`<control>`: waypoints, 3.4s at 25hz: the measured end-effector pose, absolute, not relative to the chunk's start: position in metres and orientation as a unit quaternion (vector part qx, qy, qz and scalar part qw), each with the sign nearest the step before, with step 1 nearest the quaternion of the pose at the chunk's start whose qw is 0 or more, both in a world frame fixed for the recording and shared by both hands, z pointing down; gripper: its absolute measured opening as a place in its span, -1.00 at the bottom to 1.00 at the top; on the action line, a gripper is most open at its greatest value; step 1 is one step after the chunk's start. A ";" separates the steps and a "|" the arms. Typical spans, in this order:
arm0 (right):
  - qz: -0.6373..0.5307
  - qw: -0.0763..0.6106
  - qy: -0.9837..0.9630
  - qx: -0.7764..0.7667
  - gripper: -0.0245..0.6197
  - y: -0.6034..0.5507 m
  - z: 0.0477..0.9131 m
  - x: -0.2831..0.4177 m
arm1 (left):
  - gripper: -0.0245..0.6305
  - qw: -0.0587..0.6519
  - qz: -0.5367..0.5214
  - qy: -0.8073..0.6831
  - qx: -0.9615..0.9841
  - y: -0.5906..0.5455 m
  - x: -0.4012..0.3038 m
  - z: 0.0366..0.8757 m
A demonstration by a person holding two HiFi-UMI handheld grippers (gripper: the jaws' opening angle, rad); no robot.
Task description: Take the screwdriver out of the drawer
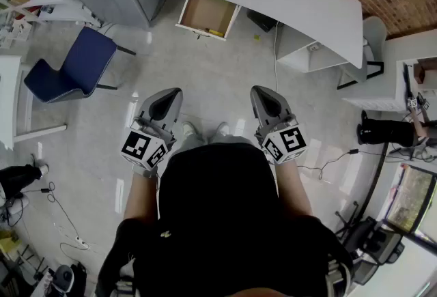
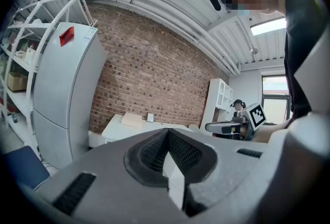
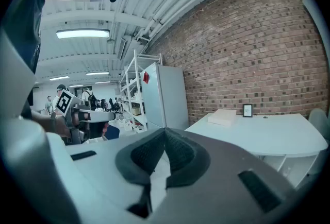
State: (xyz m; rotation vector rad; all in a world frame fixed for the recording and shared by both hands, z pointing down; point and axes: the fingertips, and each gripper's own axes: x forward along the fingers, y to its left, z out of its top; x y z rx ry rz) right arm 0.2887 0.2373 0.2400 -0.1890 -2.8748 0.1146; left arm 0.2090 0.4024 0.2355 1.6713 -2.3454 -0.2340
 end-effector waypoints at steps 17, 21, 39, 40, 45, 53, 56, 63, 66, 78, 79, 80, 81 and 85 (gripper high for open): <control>0.021 0.126 -0.990 -0.057 -0.89 0.284 0.244 0.248 | -0.92 0.122 -0.065 -0.790 0.597 0.431 0.170 0.252; 0.036 0.137 -0.989 -0.052 -0.89 0.264 0.257 0.232 | -0.92 0.128 -0.057 -0.780 0.610 0.412 0.159 0.261; 0.069 0.174 -0.979 -0.079 -0.89 0.065 0.300 0.102 | -0.91 0.187 0.048 -0.789 0.584 0.216 0.012 0.298; 0.072 0.176 -0.979 -0.079 -0.89 0.056 0.303 0.098 | -0.91 0.192 0.056 -0.786 0.585 0.206 0.007 0.302; 0.082 0.183 -0.977 -0.075 -0.89 0.023 0.311 0.079 | -0.91 0.211 0.089 -0.768 0.598 0.166 -0.013 0.316; 0.093 0.198 -0.975 -0.034 -0.89 0.002 0.321 0.054 | -0.90 0.234 0.148 -0.720 0.637 0.129 -0.043 0.344; 0.103 0.205 -0.973 0.003 -0.89 -0.001 0.328 0.041 | -0.90 0.255 0.165 -0.689 0.658 0.125 -0.060 0.361; 0.124 0.220 -0.963 0.098 -0.89 -0.002 0.347 0.015 | -0.90 0.290 0.220 -0.603 0.710 0.114 -0.101 0.418; 0.133 0.227 -0.954 0.147 -0.89 0.000 0.356 0.012 | -0.90 0.290 0.262 -0.553 0.736 0.111 -0.110 0.447; 0.187 0.248 -0.910 0.275 -0.89 0.010 0.400 0.028 | -0.80 0.315 0.390 -0.407 0.763 0.107 -0.129 0.583; 0.193 0.248 -0.906 0.283 -0.89 0.010 0.404 0.030 | -0.80 0.321 0.398 -0.399 0.761 0.107 -0.130 0.594; 0.199 0.249 -0.903 0.289 -0.89 0.010 0.407 0.032 | -0.80 0.326 0.406 -0.391 0.759 0.107 -0.130 0.606; 0.204 0.250 -0.900 0.294 -0.89 0.010 0.411 0.034 | -0.80 0.330 0.415 -0.383 0.756 0.108 -0.131 0.618; 0.220 0.262 -0.891 0.297 -0.89 0.012 0.429 0.042 | -0.79 0.342 0.453 -0.364 0.739 0.110 -0.133 0.660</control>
